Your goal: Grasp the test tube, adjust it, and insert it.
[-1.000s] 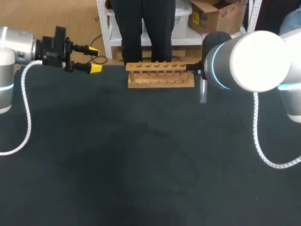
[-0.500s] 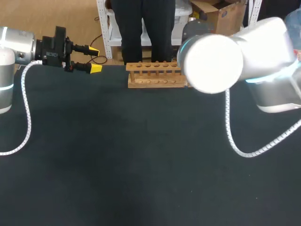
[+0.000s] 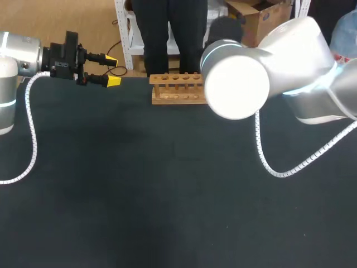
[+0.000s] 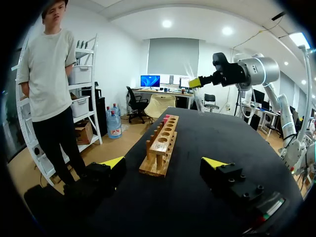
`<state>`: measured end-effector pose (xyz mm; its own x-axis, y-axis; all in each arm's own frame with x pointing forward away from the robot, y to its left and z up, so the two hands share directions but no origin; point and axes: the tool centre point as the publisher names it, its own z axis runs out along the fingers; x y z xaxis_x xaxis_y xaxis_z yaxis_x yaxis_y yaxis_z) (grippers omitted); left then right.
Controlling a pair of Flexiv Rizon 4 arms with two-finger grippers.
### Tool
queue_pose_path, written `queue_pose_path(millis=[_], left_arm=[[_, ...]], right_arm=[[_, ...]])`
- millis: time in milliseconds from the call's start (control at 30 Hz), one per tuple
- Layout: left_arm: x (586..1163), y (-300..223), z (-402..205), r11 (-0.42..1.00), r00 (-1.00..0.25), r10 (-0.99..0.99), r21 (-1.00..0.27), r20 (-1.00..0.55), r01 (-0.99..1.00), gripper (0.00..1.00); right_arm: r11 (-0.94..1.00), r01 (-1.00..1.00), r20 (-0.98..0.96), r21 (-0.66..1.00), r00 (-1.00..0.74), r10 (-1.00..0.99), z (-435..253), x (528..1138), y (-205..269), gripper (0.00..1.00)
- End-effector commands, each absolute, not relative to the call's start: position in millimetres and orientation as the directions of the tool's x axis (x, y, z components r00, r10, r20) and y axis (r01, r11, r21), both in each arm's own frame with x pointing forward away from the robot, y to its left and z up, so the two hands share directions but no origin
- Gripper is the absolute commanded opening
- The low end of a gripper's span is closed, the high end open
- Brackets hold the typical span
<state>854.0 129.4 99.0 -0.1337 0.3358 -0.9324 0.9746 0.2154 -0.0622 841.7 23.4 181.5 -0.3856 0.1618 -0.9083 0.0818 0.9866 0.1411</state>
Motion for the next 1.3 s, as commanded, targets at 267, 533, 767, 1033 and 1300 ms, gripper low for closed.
queue_pose_path(millis=[267, 533, 767, 1033, 1300], left_arm=[[854, 130, 99, 0.216, -0.133, 0.336, -0.061, -0.933, 0.975, 1.0], [854, 130, 99, 0.216, -0.133, 0.336, -0.061, -0.933, 0.975, 1.0], [854, 130, 99, 0.216, -0.133, 0.336, -0.061, -0.933, 0.975, 1.0], [854, 130, 99, 0.216, -0.133, 0.336, -0.061, -0.933, 0.975, 1.0], [854, 130, 99, 0.216, -0.133, 0.336, -0.061, -0.933, 0.975, 1.0]], right_arm=[[0.985, 0.052, -0.943, 0.167, -0.282, 0.175, 183, 860, 37, 0.0], [0.987, 0.037, -0.963, 0.158, -0.217, 0.163, 187, 870, 43, 0.0], [0.987, 0.028, -0.972, 0.16, -0.169, 0.163, 184, 877, 41, 0.0], [0.992, 0.003, -0.984, 0.128, -0.12, 0.128, 180, 886, 37, 0.0], [0.992, -0.05, -0.991, 0.118, -0.065, 0.115, 175, 890, 29, 0.0]])
